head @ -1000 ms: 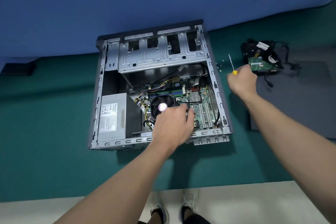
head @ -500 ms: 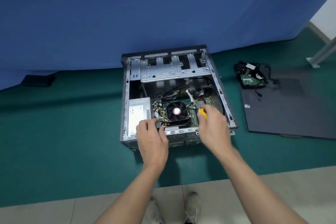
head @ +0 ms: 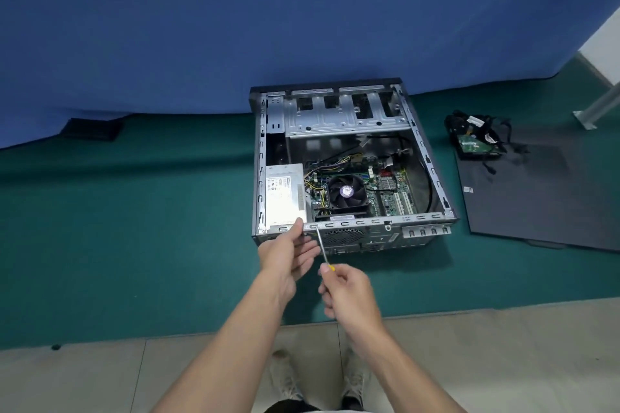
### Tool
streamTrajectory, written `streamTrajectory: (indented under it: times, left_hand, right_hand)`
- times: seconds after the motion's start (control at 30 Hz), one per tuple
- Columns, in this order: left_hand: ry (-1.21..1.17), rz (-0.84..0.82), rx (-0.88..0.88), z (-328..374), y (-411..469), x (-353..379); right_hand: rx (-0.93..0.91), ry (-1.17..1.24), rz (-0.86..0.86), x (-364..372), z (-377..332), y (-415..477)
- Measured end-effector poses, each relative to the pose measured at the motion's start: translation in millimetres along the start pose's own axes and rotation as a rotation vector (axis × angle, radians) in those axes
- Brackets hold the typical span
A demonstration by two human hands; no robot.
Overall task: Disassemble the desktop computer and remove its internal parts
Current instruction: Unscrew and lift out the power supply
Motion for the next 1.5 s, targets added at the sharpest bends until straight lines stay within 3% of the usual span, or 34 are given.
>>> streamTrajectory:
  times: [0.17, 0.53, 0.8, 0.97, 1.07, 1.23, 1.4, 1.5]
  left_hand:
    - [-0.06, -0.075, -0.04, 4, -1, 0]
    - [-0.069, -0.074, -0.043, 3, 6, -1]
    - [-0.051, -0.081, -0.028, 5, 5, -2]
    - [-0.026, -0.074, -0.032, 7, 5, -3]
    - [-0.007, -0.07, -0.033, 7, 5, -3]
    - [-0.01, -0.062, -0.029, 7, 5, -3]
    - [-0.008, -0.061, -0.03, 8, 5, -2]
    - [-0.014, -0.054, -0.035, 7, 5, -2]
  right_hand:
    - [0.155, 0.207, -0.111, 17, 9, -9]
    - [0.252, 0.47, -0.147, 25, 12, -2]
    - [0.494, 0.951, -0.439, 21, 19, 7]
    - [0.525, 1.049, -0.521, 30, 22, 9]
    - [0.492, 0.949, -0.421, 34, 22, 10]
    - [0.32, 0.502, -0.055, 45, 20, 8]
    - [0.045, -0.406, 0.146, 48, 12, 6]
    - [0.028, -0.53, 0.201, 51, 8, 3]
Point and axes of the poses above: each hand's wrist, its own y-axis towards the middle knuckle, its own x-axis out of the palm, z = x × y, the point moved 2 cm from there along y, towards the middle knuckle, and after that the axes turned 1 degree about -z, right-handed, at the moved point
